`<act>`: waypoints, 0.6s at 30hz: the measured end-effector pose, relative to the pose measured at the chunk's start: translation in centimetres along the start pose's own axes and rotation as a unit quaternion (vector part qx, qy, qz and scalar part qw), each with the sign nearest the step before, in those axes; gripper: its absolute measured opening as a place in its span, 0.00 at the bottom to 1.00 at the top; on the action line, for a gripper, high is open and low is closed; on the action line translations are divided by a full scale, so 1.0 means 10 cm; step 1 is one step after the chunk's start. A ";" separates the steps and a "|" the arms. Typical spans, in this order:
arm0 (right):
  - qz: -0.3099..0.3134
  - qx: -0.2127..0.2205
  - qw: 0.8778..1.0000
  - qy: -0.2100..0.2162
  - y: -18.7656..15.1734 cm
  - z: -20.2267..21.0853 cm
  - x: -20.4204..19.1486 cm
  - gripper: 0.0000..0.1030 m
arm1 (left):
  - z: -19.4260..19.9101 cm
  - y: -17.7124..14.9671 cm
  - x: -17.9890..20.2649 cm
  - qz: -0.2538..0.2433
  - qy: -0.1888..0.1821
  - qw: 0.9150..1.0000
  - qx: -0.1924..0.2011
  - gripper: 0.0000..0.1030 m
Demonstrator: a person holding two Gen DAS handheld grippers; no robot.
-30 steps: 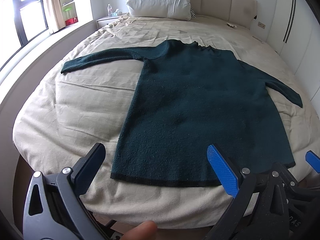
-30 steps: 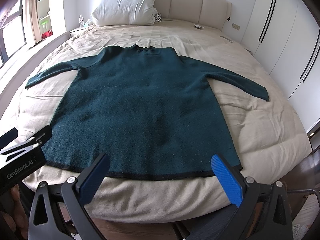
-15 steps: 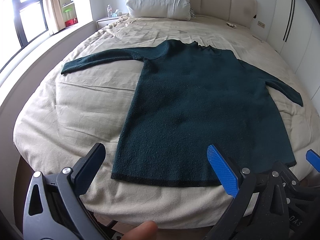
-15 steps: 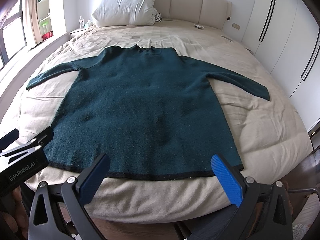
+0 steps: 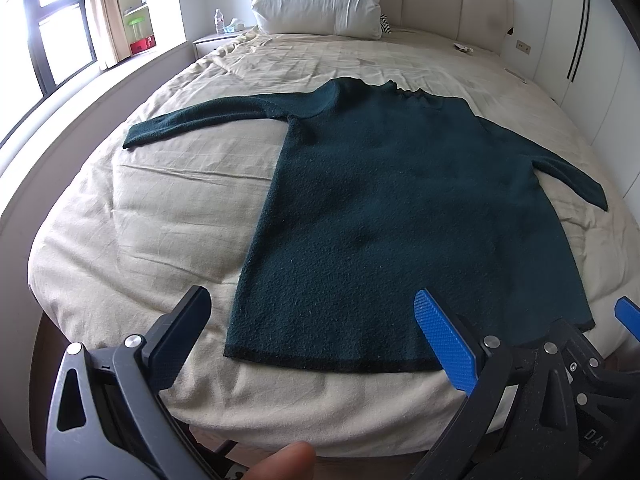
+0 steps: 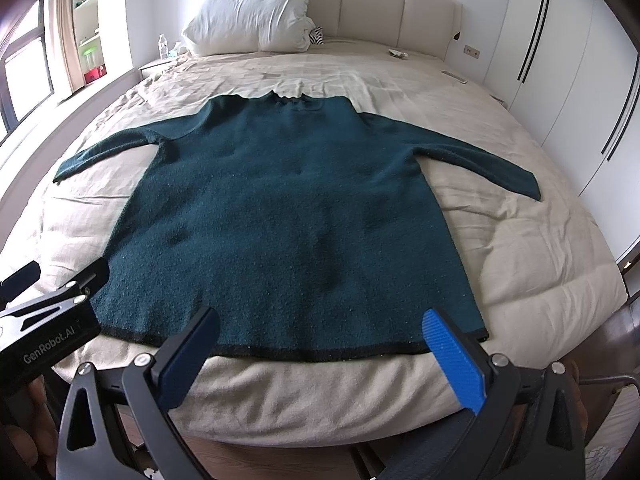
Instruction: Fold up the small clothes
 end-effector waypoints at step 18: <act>-0.004 0.001 1.000 0.005 0.05 -0.03 -0.02 1.00 | -0.01 0.01 -0.01 -0.003 0.001 1.000 -0.002 1.00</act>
Point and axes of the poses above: each gripper's, at about its wrist camera, not at the fingertips, and z roughly against the way its jaws point, x to its right, y to its top, the point moved 1 cm from there along -z, roughly the way its jaws point, and after that the axes turned 8 degrees about x, right-handed, at the moved point
